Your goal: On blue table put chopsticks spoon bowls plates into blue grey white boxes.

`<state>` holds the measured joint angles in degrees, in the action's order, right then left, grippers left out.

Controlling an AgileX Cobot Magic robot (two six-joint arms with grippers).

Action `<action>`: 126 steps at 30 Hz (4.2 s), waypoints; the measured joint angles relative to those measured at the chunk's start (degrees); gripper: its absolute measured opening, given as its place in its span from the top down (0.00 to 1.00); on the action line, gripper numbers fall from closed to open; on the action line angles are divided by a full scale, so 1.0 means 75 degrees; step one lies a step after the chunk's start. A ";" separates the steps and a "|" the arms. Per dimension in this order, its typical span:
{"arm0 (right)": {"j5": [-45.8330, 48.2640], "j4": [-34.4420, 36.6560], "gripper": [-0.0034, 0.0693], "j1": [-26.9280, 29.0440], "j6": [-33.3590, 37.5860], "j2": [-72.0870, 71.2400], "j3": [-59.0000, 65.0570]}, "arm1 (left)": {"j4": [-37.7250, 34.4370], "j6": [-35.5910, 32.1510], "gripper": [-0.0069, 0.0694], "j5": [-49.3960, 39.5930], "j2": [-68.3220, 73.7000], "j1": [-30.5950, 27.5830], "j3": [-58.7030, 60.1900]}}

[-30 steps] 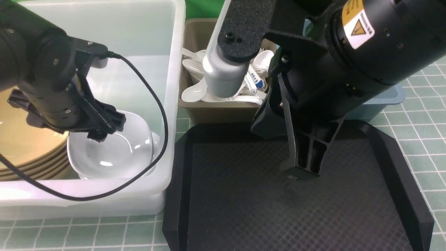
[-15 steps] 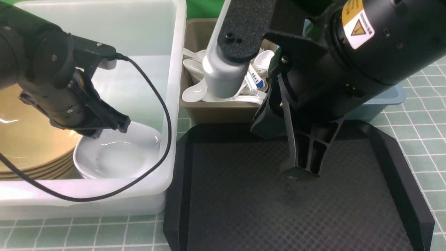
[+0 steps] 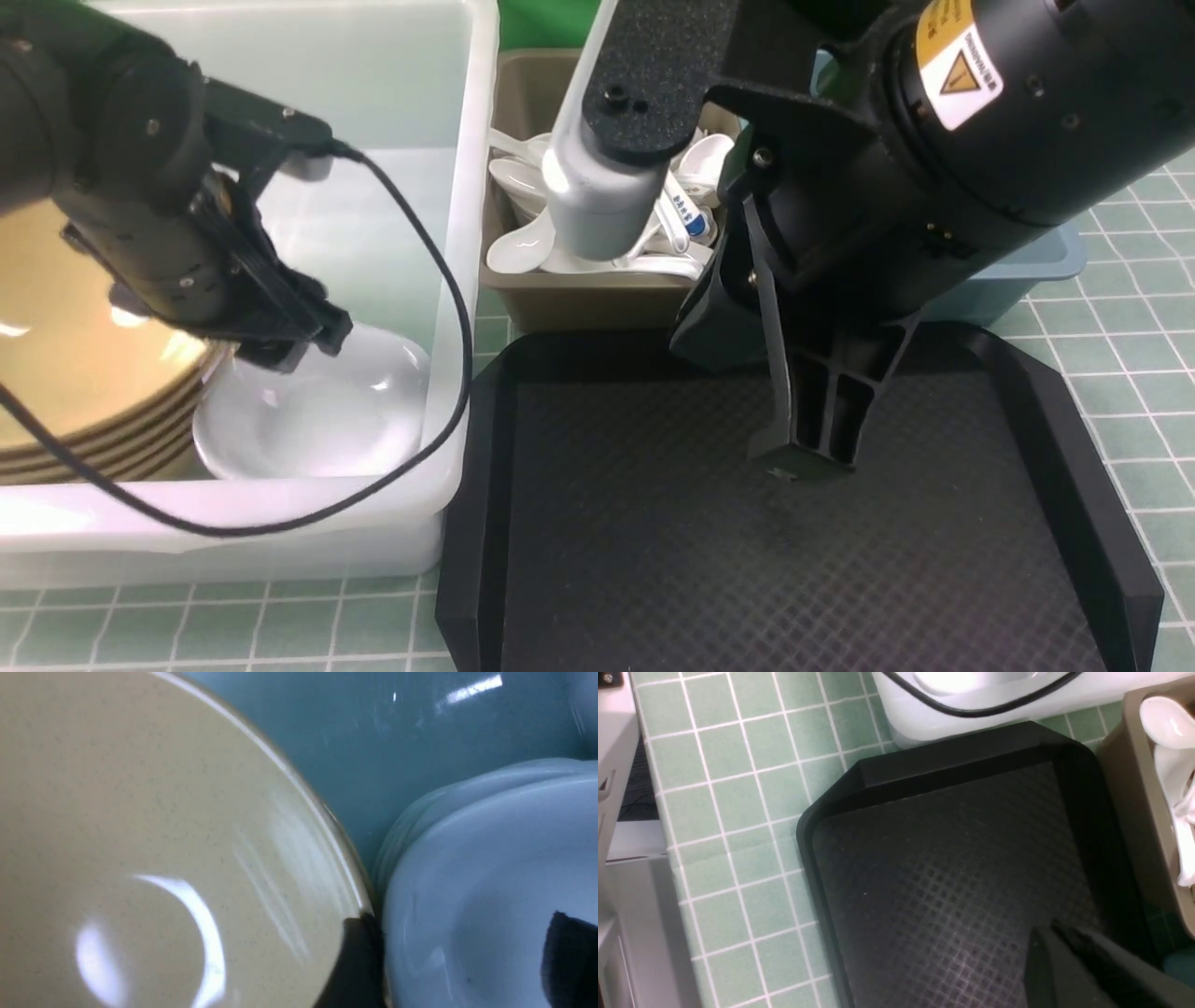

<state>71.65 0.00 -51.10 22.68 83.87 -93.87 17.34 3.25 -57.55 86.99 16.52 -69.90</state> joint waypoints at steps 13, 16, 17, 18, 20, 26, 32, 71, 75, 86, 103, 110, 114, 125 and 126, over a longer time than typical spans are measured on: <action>0.0000 0.0000 0.89 0.0000 0.0000 0.0000 0.0000 | -0.0387 0.0553 0.14 -0.0114 0.0353 0.0003 -0.1833; 0.0000 0.0000 0.89 0.0000 -0.0029 0.0000 0.0000 | -0.0351 0.0478 0.35 -0.0379 0.0606 0.0003 -0.1833; 0.0000 0.0000 0.89 0.0000 -0.0054 0.0000 0.0000 | -0.0351 0.0367 0.51 -0.0536 0.0623 0.0003 -0.1825; 0.0000 0.0000 0.89 0.0000 -0.0072 -0.0014 0.0009 | -0.0386 0.0297 0.63 -0.0609 0.0557 0.0003 -0.1819; -0.0023 0.0000 0.89 0.0017 -0.0106 -0.0078 0.0060 | -0.0451 0.0228 0.77 -0.0617 0.0300 0.0003 -0.1723; -0.0945 0.0128 0.89 0.0490 -0.0402 -0.1349 0.1210 | -0.0593 0.0105 0.90 -0.0318 -0.2217 0.0003 -0.0122; -0.2357 0.0162 0.89 0.0838 -0.0448 -0.3223 0.3002 | -0.0586 0.0191 0.90 0.0210 -0.5126 0.0003 0.2402; -0.6743 0.1399 0.89 0.0854 -0.0470 -0.6996 0.7129 | 0.0045 0.1311 0.90 0.1198 -1.1731 0.0003 0.5555; -0.6747 0.1360 0.89 0.0854 -0.0454 -0.7004 0.7129 | 0.0045 0.1311 0.90 0.1183 -1.1731 0.0003 0.5555; -0.7645 0.0855 0.89 0.1388 -0.0621 -0.7473 0.7629 | 0.0030 0.1311 0.90 0.1152 -1.1731 0.0003 0.5555; -0.7956 -0.1034 0.89 0.7274 -0.3701 -1.0549 1.2551 | 0.0030 0.1311 0.90 0.1144 -1.1731 0.0003 0.5555; -0.7204 -0.1192 0.89 0.7441 -0.4170 -1.1225 1.2735 | 0.0025 0.1311 0.90 0.1144 -1.1731 0.0003 0.5555; -0.7218 -0.1211 0.89 0.7235 -0.4061 -1.1267 1.2735 | 0.0025 0.1311 0.90 0.1144 -1.1731 0.0003 0.5555; -0.7218 -0.1211 0.89 0.7162 -0.4052 -1.1269 1.2735 | 0.0025 0.1311 0.90 0.1137 -1.1731 0.0003 0.5555; -0.7218 -0.1211 0.89 0.7162 -0.4052 -1.1269 1.2735 | 0.0025 0.1311 0.90 0.1137 -1.1731 0.0003 0.5555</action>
<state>17.51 -9.08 2.62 -7.71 -0.65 1.64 17.53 13.08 -49.02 -1.00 16.54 -28.24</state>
